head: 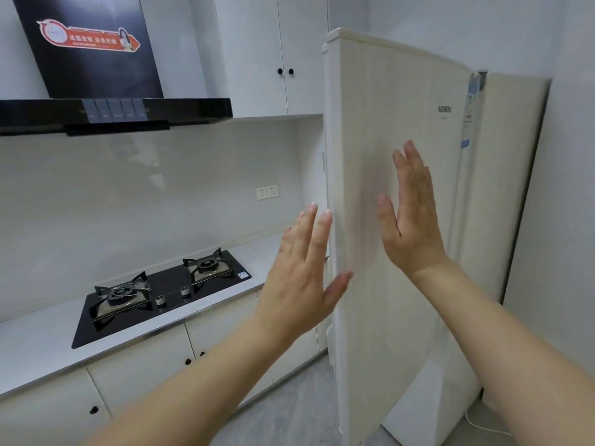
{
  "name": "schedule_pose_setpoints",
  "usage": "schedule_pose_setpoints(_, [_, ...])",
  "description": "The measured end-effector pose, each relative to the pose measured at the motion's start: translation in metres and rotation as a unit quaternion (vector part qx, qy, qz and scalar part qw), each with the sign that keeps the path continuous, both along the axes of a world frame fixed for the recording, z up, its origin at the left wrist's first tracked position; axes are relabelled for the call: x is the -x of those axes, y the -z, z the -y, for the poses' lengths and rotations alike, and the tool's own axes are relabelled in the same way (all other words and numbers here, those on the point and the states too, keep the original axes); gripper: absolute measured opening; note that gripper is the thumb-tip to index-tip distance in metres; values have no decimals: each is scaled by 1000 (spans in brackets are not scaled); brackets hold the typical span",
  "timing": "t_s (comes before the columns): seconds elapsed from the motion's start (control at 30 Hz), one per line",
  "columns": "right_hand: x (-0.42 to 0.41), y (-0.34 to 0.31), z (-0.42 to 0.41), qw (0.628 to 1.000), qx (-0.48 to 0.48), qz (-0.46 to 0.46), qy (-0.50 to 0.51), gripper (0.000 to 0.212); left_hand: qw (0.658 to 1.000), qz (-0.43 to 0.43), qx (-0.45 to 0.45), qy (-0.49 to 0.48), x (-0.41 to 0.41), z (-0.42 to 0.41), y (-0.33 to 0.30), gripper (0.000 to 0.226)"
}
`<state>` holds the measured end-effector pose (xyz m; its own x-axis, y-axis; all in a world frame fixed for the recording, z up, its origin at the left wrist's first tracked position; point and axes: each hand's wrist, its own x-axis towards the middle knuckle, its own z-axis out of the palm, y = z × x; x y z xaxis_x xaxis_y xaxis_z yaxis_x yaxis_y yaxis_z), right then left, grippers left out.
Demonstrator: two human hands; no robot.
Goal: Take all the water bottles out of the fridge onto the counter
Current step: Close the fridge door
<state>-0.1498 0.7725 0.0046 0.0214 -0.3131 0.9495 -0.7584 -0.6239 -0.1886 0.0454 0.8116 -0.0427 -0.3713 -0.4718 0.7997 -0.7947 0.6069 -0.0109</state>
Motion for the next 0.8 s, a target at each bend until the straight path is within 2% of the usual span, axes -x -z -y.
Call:
schedule_pose_setpoints(0.2, [22,13,28,991,-122,-18,55,62,993,77,66,-64,32,7,5,81])
schedule_pose_setpoints(0.4, [27,16,41,986,-148,-55,53,64,986,100,66,-115,30,26,6,90])
schedule_pose_setpoints(0.53, [25,19,52,983,-158,-71,54,64,989,69,56,-120,28,33,9,92])
schedule_pose_setpoints(0.8, [6,29,97,976,-158,-129,82,68,988,-6,-22,-154,15,66,9,97])
